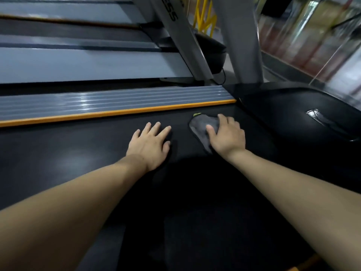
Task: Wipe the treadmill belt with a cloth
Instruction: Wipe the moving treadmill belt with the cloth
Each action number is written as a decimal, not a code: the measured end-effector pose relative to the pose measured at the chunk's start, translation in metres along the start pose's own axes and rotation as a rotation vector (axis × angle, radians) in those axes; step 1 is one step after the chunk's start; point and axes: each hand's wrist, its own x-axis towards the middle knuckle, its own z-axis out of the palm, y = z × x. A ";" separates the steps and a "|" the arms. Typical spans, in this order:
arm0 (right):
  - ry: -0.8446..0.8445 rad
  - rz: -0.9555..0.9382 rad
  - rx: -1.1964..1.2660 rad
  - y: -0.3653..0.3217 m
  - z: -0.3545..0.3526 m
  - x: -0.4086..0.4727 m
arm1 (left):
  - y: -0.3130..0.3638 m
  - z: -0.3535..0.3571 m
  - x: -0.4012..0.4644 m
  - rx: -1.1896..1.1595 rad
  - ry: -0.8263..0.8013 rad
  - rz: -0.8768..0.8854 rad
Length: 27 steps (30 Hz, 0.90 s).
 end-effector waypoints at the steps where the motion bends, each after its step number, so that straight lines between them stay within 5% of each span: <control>1: -0.016 -0.040 0.016 0.001 0.007 0.005 | 0.001 0.005 0.008 0.003 -0.012 -0.001; 5: -0.101 -0.177 0.082 0.005 0.037 0.014 | 0.003 0.020 0.037 0.006 -0.043 -0.003; 11: 0.033 -0.236 0.169 0.040 0.059 0.041 | 0.005 0.040 0.053 -0.024 0.017 -0.027; 19: 0.046 0.143 0.040 0.064 0.069 0.123 | 0.006 0.044 0.055 -0.047 0.062 -0.042; 27: 0.102 -0.379 0.228 0.007 0.078 0.075 | 0.006 0.042 0.055 -0.045 0.063 -0.040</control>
